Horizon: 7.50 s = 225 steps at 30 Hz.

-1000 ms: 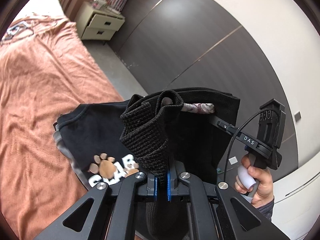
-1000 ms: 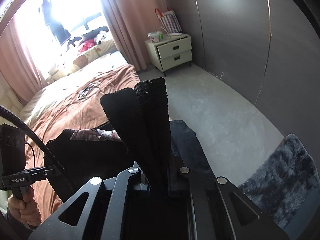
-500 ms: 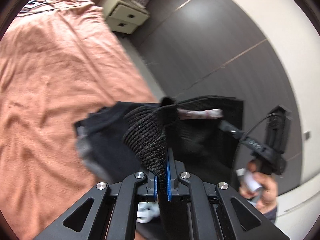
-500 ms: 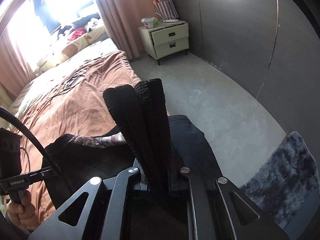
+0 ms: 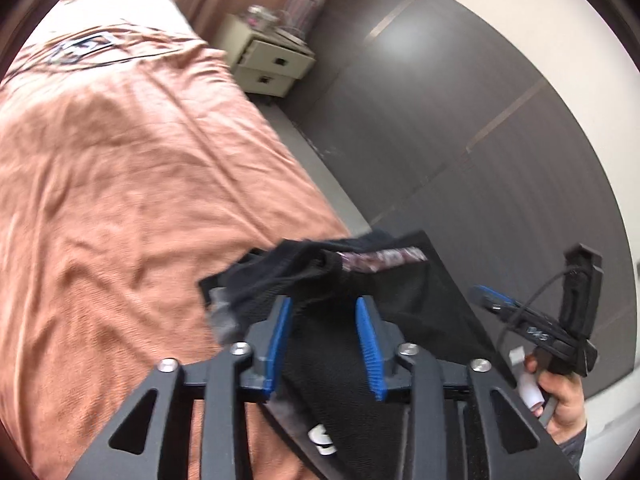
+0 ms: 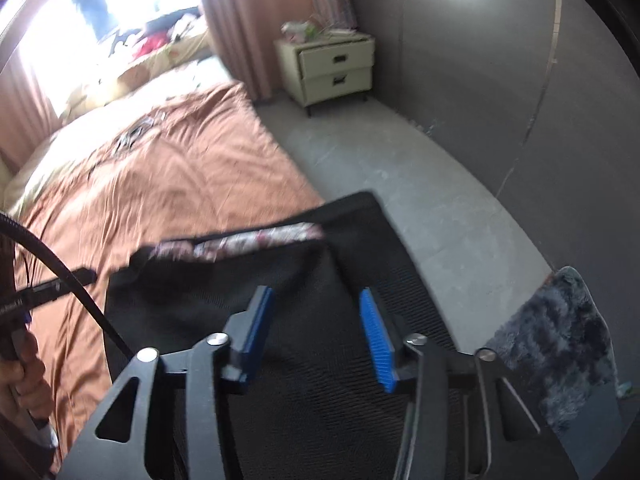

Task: Fold small clothes

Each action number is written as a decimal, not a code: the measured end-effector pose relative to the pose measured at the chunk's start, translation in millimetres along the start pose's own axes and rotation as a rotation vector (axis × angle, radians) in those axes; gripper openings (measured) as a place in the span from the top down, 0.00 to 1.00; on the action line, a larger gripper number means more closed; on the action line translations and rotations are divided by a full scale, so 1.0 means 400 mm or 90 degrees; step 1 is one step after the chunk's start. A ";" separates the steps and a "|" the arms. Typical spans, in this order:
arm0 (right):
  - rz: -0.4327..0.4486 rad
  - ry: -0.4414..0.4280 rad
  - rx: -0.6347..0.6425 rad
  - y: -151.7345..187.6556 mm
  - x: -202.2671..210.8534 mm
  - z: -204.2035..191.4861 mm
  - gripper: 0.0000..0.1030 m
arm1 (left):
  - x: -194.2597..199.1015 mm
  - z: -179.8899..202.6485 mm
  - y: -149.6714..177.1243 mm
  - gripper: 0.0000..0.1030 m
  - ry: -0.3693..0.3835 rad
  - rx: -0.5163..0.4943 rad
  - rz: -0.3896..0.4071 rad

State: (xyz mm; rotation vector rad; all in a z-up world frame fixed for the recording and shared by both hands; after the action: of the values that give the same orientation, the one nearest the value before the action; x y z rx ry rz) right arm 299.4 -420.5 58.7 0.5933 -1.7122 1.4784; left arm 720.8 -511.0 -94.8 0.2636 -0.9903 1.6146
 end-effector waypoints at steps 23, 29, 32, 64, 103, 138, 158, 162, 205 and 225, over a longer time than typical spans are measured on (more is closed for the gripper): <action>0.044 0.046 0.007 0.129 0.097 0.055 0.43 | -0.108 -0.006 0.009 0.87 -0.122 -0.098 -0.026; 0.082 0.031 0.030 0.276 0.166 0.050 0.43 | -0.096 0.070 0.098 0.87 -0.087 -0.153 -0.064; 0.107 0.036 0.014 0.332 0.189 0.081 0.43 | -0.106 0.093 0.137 0.87 -0.079 -0.165 -0.076; 0.137 0.090 -0.160 0.484 0.523 -0.015 0.45 | 0.332 0.112 0.325 0.26 -0.125 -0.161 -0.012; 0.271 0.001 0.030 0.890 0.995 -0.459 0.00 | 1.066 0.042 0.806 0.00 -0.231 -0.206 0.261; 0.303 -0.044 0.068 1.200 0.904 -0.648 0.00 | 1.296 -0.090 1.185 0.00 -0.301 -0.170 0.398; 0.311 -0.067 0.064 1.234 0.904 -0.689 0.00 | 1.305 -0.115 1.199 0.00 -0.317 -0.154 0.398; 0.309 -0.064 0.063 1.237 0.901 -0.698 0.00 | 1.303 -0.120 1.202 0.00 -0.316 -0.153 0.395; 0.314 -0.065 0.059 1.248 0.924 -0.670 0.00 | 1.311 -0.099 1.237 0.00 -0.335 -0.159 0.408; 0.311 -0.064 0.075 1.240 0.917 -0.654 0.00 | 1.316 -0.096 1.238 0.00 -0.336 -0.152 0.414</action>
State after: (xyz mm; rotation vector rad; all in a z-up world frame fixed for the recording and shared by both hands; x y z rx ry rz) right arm -230.3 -10.3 57.8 0.3213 -1.9495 1.9251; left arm 129.7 -103.6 -4.5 0.2171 -1.7962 2.0281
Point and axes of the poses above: each gripper's, at about its wrist camera, not at the fingertips, and x roughly against the way its jaws point, z to its right, y to its underside, the point moved 3 cm from there along -x, roughly the way its jaws point, and after that the axes turned 6 degrees about x, right-handed, at the moved point
